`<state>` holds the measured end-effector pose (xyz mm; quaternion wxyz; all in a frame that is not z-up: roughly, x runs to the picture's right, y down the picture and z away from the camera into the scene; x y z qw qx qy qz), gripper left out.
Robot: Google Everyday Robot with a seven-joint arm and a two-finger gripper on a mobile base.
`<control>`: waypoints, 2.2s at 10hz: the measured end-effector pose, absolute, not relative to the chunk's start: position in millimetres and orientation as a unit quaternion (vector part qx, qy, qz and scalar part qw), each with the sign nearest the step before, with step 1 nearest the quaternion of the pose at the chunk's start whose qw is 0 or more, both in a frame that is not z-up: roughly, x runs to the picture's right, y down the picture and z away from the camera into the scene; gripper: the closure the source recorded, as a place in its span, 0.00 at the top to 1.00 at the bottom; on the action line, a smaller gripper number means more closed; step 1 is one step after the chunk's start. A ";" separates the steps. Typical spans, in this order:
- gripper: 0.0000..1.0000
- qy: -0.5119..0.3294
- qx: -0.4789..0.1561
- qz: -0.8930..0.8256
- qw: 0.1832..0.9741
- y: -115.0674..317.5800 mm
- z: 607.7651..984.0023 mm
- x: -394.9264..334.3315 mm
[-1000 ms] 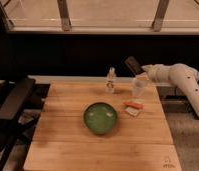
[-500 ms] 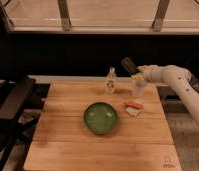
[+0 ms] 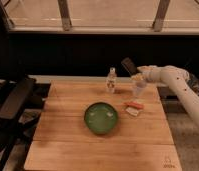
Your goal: Place the eraser in the ceramic cup
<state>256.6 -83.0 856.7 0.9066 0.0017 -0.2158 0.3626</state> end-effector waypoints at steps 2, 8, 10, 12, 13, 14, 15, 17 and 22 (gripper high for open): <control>0.10 -0.202 0.001 0.372 0.906 -68.1 851.3 277.3; 0.19 -0.135 -0.036 0.404 0.904 -17.7 849.1 317.5; 0.41 -0.128 -0.045 0.401 0.906 -14.2 850.0 318.9; 0.59 -0.126 -0.049 0.400 0.906 -14.7 850.8 318.0; 0.71 -0.126 -0.050 0.401 0.906 -14.4 851.3 319.8; 0.77 -0.126 -0.051 0.400 0.906 -15.0 852.2 319.2; 0.79 -0.129 -0.051 0.399 0.907 -17.2 853.7 316.9; 0.79 -0.133 -0.049 0.397 0.907 -22.0 856.1 315.1; 0.79 -0.150 -0.016 0.391 0.908 -46.6 842.3 313.1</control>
